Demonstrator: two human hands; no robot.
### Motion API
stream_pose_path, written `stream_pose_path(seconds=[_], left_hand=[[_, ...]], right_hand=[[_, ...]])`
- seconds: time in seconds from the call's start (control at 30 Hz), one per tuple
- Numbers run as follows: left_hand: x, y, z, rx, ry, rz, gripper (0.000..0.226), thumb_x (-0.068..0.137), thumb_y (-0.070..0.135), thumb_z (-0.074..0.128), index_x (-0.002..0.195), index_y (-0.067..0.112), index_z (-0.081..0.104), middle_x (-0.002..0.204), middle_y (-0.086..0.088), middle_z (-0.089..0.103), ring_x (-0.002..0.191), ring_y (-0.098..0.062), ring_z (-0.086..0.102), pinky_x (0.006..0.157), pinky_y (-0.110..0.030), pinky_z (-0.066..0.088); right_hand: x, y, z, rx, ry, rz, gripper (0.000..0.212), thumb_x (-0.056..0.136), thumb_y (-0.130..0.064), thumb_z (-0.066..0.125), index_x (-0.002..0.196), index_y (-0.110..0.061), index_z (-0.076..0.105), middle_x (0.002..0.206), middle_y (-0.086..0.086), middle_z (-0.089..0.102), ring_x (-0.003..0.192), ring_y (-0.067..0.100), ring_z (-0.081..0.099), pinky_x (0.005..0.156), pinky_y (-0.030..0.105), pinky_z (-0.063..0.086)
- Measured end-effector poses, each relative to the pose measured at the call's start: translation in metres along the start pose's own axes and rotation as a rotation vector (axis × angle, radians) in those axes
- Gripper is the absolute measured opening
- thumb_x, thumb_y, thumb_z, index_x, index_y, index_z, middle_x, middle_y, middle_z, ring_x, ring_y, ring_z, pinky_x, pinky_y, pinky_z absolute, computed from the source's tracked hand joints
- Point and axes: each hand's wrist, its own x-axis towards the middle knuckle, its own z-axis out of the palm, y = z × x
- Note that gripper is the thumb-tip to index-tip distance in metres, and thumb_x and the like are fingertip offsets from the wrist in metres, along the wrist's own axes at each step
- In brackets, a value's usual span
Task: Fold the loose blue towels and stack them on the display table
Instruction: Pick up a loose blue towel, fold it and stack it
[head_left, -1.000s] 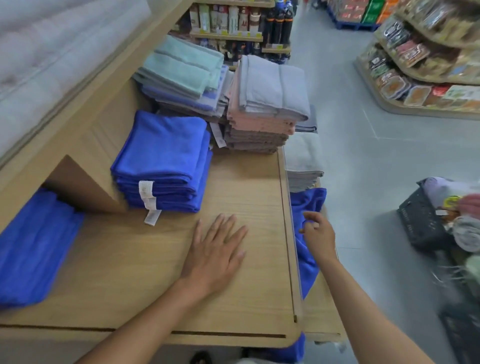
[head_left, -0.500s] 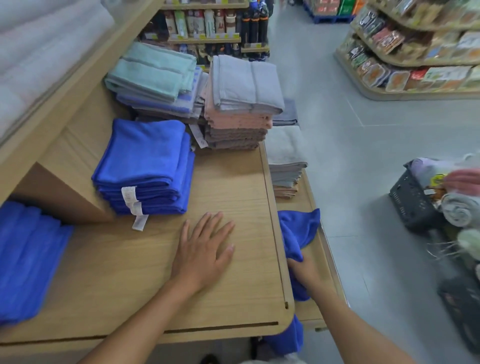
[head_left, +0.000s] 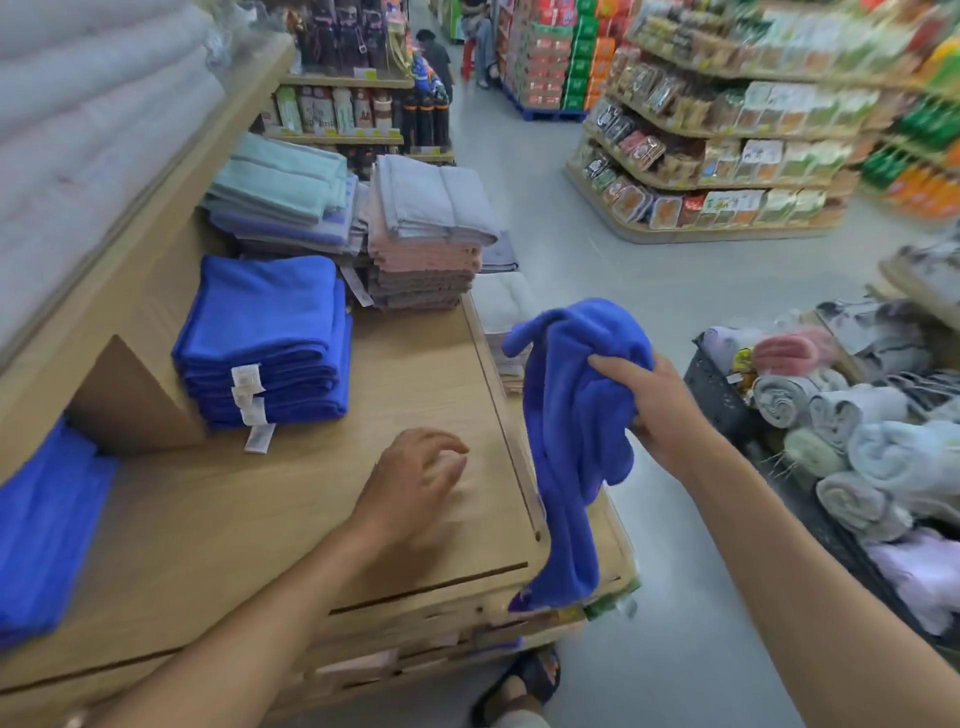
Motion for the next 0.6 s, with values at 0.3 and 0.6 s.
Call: stream_pose_path(seconds=[0.3, 0.6], left_hand=[[-0.005, 0.089, -0.014, -0.834, -0.068, -0.182, 0.087, 0.082, 0.026, 0.084, 0.15, 0.037, 0.031, 0.147, 0.017, 0.047, 0.135, -0.003, 0.047, 0.104, -0.024, 0.045], [0.002, 0.062, -0.081, -1.09, 0.022, -0.311, 0.123, 0.065, 0.068, 0.072, 0.162, 0.027, 0.01, 0.153, 0.009, 0.039, 0.127, -0.01, 0.057, 0.098, -0.033, 0.047]], right_hand=[[-0.038, -0.135, 0.064, 0.164, -0.151, -0.099, 0.031, 0.087, -0.028, 0.073, 0.061, -0.023, 0.057, 0.052, -0.004, 0.043, 0.049, 0.012, 0.038, 0.049, 0.023, 0.032], [-0.037, -0.207, 0.103, 0.05, -0.317, -0.122, 0.047, 0.085, -0.03, 0.07, 0.049, -0.027, 0.04, 0.038, -0.009, 0.032, 0.035, 0.008, 0.029, 0.04, 0.016, 0.027]])
